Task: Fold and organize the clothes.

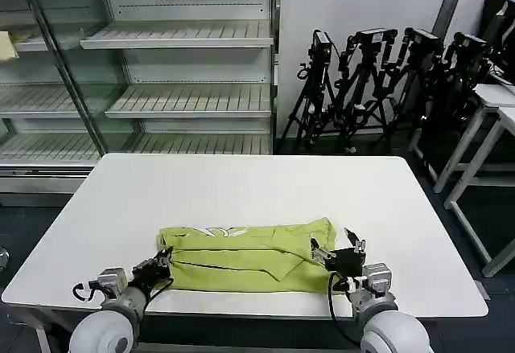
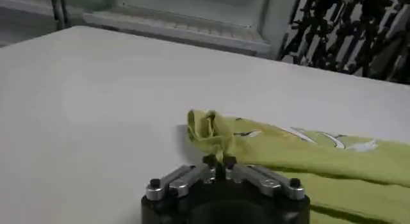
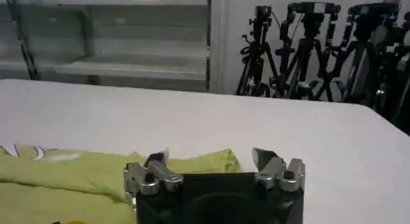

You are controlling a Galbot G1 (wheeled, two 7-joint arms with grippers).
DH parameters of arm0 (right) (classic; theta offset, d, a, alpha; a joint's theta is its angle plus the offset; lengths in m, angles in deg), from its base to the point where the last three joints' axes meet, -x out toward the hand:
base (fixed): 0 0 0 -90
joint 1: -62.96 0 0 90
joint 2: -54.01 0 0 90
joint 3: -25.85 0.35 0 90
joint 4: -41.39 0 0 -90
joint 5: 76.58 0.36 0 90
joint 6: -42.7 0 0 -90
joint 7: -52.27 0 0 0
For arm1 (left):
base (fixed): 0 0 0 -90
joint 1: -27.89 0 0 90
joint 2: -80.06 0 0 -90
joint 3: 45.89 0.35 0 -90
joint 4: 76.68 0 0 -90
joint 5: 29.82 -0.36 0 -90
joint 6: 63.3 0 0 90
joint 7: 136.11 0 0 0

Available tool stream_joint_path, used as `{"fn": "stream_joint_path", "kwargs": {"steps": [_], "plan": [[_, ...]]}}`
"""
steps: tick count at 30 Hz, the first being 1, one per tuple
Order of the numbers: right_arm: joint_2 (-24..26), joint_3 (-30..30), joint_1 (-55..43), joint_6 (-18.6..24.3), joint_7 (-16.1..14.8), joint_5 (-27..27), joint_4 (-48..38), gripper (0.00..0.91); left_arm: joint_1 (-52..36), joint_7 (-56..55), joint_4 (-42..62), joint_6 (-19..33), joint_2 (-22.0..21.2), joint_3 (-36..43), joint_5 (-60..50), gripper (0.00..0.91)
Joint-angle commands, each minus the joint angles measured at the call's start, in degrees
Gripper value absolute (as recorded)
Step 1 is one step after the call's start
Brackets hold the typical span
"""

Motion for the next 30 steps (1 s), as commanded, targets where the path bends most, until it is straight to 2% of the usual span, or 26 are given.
{"fn": "stream_joint_path", "kwargs": {"steps": [1,8,14,16,21,25,28,30], "plan": [[0.3,0.3,0.0,0.2,-0.1,-0.4,-0.2,0.907,-1.2,3.4,1.5,-0.5,5.9,-5.6,-4.5,0.010],[-0.1,-0.3,-0.6,0.5,-0.1,-0.9,-0.6,0.907,0.5,9.3,3.0,-1.2,16.9,-17.2,-10.6,0.010],[-0.6,-1.1,-1.4,0.5,-0.2,-1.3,-0.5,0.907,2.3,9.8,5.4,-1.3,25.4,-21.4,-18.1,0.010],[-1.2,-1.5,-1.7,0.5,-0.2,-1.8,-1.0,0.907,3.0,9.0,3.1,-1.3,26.2,-20.8,-17.3,0.010],[-1.4,-1.6,-1.0,0.6,-0.3,-2.4,-1.2,0.907,0.9,3.3,-3.2,-1.4,23.4,-12.6,-12.2,0.010],[-1.1,-0.7,-0.4,0.8,-0.4,-2.5,-1.3,0.907,-1.2,-1.8,-9.1,-1.3,19.6,-3.6,-5.7,0.010],[-1.1,-0.2,-0.1,0.9,-0.4,-2.5,-1.3,0.907,-2.6,-2.5,-12.8,-1.2,15.2,2.1,-4.4,0.010],[-1.1,-0.2,-0.1,0.9,-0.5,-2.7,-1.3,0.907,-2.5,-1.9,-14.2,-1.2,13.7,5.7,-4.6,0.010]]}}
